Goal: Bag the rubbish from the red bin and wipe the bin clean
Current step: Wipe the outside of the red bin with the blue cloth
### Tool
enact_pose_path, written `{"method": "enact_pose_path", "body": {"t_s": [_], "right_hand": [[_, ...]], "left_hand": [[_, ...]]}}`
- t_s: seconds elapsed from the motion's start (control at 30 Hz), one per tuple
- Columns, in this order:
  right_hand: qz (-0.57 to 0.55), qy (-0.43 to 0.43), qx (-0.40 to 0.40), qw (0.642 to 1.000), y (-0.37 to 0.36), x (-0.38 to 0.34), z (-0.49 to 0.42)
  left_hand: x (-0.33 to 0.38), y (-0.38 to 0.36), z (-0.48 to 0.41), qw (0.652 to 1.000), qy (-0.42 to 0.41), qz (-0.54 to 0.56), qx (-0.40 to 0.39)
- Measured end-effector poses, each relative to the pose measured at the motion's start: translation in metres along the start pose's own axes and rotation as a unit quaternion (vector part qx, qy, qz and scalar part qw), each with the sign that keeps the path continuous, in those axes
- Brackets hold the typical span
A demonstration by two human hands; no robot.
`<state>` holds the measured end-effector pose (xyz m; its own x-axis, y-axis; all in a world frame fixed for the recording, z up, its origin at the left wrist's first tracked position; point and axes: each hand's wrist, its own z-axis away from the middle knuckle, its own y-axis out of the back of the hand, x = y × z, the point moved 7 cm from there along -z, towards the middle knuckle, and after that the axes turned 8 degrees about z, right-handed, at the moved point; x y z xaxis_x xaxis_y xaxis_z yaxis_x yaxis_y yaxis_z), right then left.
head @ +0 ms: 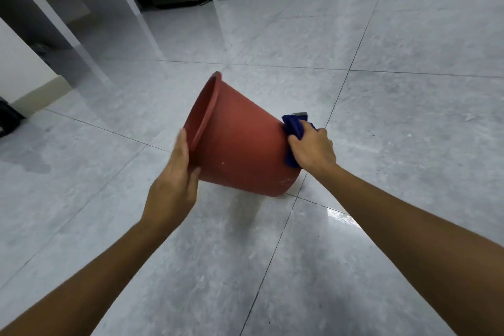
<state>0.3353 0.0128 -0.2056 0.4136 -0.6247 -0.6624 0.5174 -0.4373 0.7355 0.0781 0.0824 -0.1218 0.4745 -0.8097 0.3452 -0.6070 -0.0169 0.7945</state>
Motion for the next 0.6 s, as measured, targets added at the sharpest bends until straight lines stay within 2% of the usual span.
{"method": "enact_pose_path", "body": {"t_s": [0.07,0.17,0.3,0.4,0.47,0.53,0.6], "right_hand": [[-0.020,-0.035,0.000,0.999,0.001,0.007,-0.001],[-0.050,-0.050,0.005,0.997,0.004,-0.002,0.003],[-0.120,0.042,0.003,0.992,0.022,-0.051,0.006],[-0.174,0.137,-0.006,0.975,0.028,-0.088,0.012],[-0.179,0.162,-0.007,0.970,0.020,-0.091,0.017],[-0.165,0.137,0.009,0.977,0.010,-0.072,0.016],[-0.127,0.073,0.013,0.989,0.003,-0.036,0.010]], "left_hand": [[0.003,-0.002,0.006,0.996,-0.069,-0.048,-0.034],[0.016,0.004,-0.009,0.990,-0.114,-0.065,-0.046],[0.053,0.000,-0.023,0.978,-0.194,-0.044,-0.064],[0.058,0.006,-0.045,0.992,-0.121,0.039,-0.018],[0.052,0.012,-0.055,0.996,-0.062,0.067,0.024],[0.045,0.014,-0.057,0.996,-0.023,0.075,0.032],[0.037,0.013,-0.054,0.996,0.010,0.081,0.022]]}}
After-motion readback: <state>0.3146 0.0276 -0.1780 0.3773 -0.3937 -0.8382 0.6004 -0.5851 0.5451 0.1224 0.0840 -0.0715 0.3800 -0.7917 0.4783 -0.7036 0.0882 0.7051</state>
